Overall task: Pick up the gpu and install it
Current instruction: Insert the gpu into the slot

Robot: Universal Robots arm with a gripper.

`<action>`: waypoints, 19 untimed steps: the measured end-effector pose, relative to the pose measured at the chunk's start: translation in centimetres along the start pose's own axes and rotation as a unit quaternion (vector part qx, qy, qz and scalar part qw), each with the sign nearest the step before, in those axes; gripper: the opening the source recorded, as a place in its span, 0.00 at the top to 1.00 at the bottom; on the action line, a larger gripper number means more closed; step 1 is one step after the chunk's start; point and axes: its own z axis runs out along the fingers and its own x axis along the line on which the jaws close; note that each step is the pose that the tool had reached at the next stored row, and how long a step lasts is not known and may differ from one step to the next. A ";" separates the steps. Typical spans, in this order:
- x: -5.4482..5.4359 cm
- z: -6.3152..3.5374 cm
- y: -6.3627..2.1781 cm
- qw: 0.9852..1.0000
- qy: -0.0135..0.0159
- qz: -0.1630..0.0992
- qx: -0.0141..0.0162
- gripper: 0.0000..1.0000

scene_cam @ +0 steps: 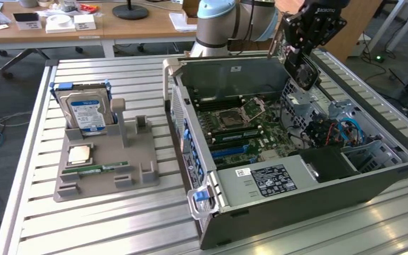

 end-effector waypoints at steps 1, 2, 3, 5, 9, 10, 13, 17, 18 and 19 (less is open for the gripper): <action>0.0 0.00 0.00 1.000 0.000 -0.004 0.000 0.74; 0.0 0.01 0.00 1.000 0.000 -0.009 0.000 0.74; 0.0 0.01 0.00 1.000 0.001 -0.014 0.000 0.74; 0.0 0.01 0.00 1.000 0.001 -0.026 0.000 0.74; 0.0 0.02 0.00 0.999 0.002 -0.048 -0.001 0.74; 0.0 0.02 0.00 0.999 0.002 -0.054 -0.001 0.74; 0.0 0.03 0.01 0.997 0.003 -0.073 -0.001 0.74; 0.0 0.04 0.01 0.995 0.005 -0.103 -0.001 0.74; 0.0 0.05 0.01 0.994 0.005 -0.110 -0.002 0.74; 0.0 0.05 0.01 0.993 0.005 -0.117 -0.002 0.74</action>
